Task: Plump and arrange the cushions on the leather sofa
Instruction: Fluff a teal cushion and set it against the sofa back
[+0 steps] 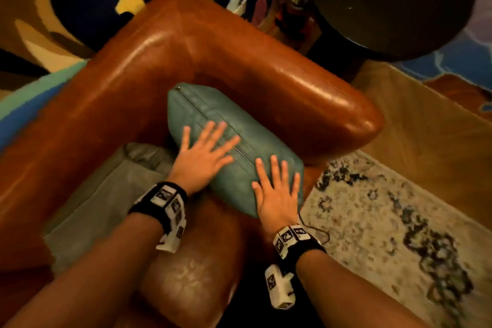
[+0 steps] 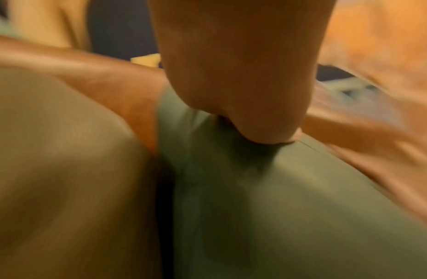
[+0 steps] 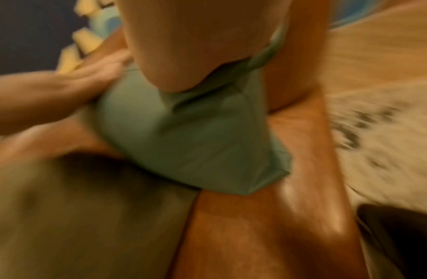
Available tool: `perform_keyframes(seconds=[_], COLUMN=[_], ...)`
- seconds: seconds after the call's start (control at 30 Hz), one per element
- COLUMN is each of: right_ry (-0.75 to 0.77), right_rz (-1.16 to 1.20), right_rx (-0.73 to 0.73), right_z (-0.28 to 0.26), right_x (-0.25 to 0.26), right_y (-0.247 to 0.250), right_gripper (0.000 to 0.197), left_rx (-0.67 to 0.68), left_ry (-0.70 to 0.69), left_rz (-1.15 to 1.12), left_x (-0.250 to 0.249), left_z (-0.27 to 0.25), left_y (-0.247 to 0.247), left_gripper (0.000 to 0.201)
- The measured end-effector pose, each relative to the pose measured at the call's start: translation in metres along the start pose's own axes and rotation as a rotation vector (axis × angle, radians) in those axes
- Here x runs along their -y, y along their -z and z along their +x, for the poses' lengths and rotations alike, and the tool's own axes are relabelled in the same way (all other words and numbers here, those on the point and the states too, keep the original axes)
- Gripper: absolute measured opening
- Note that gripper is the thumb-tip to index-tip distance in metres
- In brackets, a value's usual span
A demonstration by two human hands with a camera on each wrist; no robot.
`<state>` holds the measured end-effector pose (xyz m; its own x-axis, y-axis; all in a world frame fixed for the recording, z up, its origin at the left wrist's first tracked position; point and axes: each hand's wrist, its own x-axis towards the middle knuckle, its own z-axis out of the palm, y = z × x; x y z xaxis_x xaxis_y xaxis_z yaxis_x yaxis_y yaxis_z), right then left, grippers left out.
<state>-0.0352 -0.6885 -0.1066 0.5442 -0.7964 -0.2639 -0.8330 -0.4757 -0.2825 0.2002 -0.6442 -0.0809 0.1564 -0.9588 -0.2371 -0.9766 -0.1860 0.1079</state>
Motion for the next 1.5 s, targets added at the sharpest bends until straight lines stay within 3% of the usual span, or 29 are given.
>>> perform_keyframes(seconds=[0.07, 0.1, 0.17, 0.2, 0.23, 0.27, 0.3, 0.37, 0.4, 0.5, 0.57, 0.63, 0.7, 0.73, 0.8, 0.87, 0.93, 1.07, 1.13, 1.23, 1.33, 1.4, 1.47, 1.5], right_ry=[-0.342, -0.530, -0.799, -0.861, -0.920, -0.949, -0.944, -0.862, -0.819, -0.769, -0.799, -0.797, -0.815, -0.823, -0.818, -0.809, -0.834, -0.951, -0.952, -0.980, -0.981, -0.823, -0.490, -0.331], right_rz=[0.092, 0.240, 0.850, 1.195, 1.435, 1.581, 1.643, 1.650, 1.646, 1.591, 1.463, 1.401, 1.467, 1.503, 1.568, 1.677, 1.707, 1.736, 1.745, 1.598, 1.135, 0.802, 0.665, 0.655], right_rx=[0.010, 0.027, -0.021, -0.098, -0.126, -0.151, -0.174, -0.217, -0.255, -0.335, -0.291, -0.241, -0.244, -0.254, -0.258, -0.194, -0.123, -0.001, 0.035, 0.037, -0.124, -0.338, -0.500, -0.512], right_z=[-0.014, -0.019, -0.029, -0.033, -0.035, -0.036, -0.034, -0.027, -0.024, -0.005, 0.011, 0.023, 0.027, 0.022, 0.015, 0.007, 0.005, 0.012, 0.015, 0.015, 0.023, 0.028, 0.030, 0.029], right_x=[-0.016, -0.024, -0.033, -0.032, -0.030, -0.026, -0.024, -0.023, -0.026, -0.034, -0.040, -0.044, -0.029, -0.016, -0.012, -0.017, -0.021, -0.024, -0.028, -0.032, -0.025, -0.003, 0.045, 0.072], right_y=[0.003, 0.001, 0.006, 0.009, 0.011, 0.018, 0.027, 0.043, 0.050, 0.065, 0.050, 0.024, 0.026, 0.043, 0.051, 0.052, 0.049, 0.044, 0.053, 0.054, 0.057, 0.076, 0.098, 0.105], right_gripper=[0.071, 0.082, 0.095, 0.080, 0.053, 0.026, 0.011, 0.009, 0.016, 0.028, 0.052, 0.073, 0.059, 0.050, 0.036, 0.033, 0.035, 0.032, 0.026, 0.021, 0.026, 0.033, 0.039, 0.039], left_rx=[0.073, 0.140, 0.089, 0.001, -0.112, -0.201, -0.249, -0.252, -0.241, -0.242, -0.241, -0.238, -0.156, -0.108, -0.128, -0.163, -0.181, -0.055, -0.026, 0.017, -0.154, -0.219, -0.283, -0.316], left_ry=[0.275, 0.350, 0.405, 0.460, 0.583, 0.724, 0.822, 0.864, 0.856, 0.898, 0.944, 1.004, 1.016, 0.958, 0.917, 0.921, 0.898, 0.909, 0.854, 0.868, 0.987, 0.960, 0.913, 0.891], left_rz=[-0.109, -0.174, -0.363, -0.502, -0.690, -0.933, -1.183, -1.545, -1.614, -1.742, -1.732, -1.696, -1.716, -1.698, -1.629, -1.629, -1.722, -1.831, -1.860, -1.916, -1.808, -1.684, -1.494, -1.320], left_x=[0.029, 0.045, 0.069, 0.077, 0.088, 0.098, 0.103, 0.116, 0.121, 0.139, 0.145, 0.143, 0.137, 0.133, 0.135, 0.142, 0.147, 0.152, 0.155, 0.153, 0.156, 0.165, 0.174, 0.174], left_z=[0.015, 0.023, 0.037, 0.046, 0.054, 0.061, 0.068, 0.076, 0.075, 0.068, 0.056, 0.049, 0.050, 0.051, 0.055, 0.058, 0.062, 0.064, 0.065, 0.061, 0.049, 0.025, -0.023, -0.052], left_y=[0.011, 0.017, 0.026, 0.032, 0.034, 0.036, 0.042, 0.053, 0.059, 0.051, 0.042, 0.040, 0.048, 0.054, 0.059, 0.062, 0.060, 0.053, 0.051, 0.053, 0.070, 0.083, 0.085, 0.079], left_gripper=[0.059, 0.063, 0.082, 0.095, 0.105, 0.105, 0.090, 0.035, 0.022, 0.043, 0.052, 0.038, 0.025, 0.027, 0.025, 0.023, 0.040, 0.047, 0.040, 0.016, 0.014, 0.015, 0.015, 0.016])
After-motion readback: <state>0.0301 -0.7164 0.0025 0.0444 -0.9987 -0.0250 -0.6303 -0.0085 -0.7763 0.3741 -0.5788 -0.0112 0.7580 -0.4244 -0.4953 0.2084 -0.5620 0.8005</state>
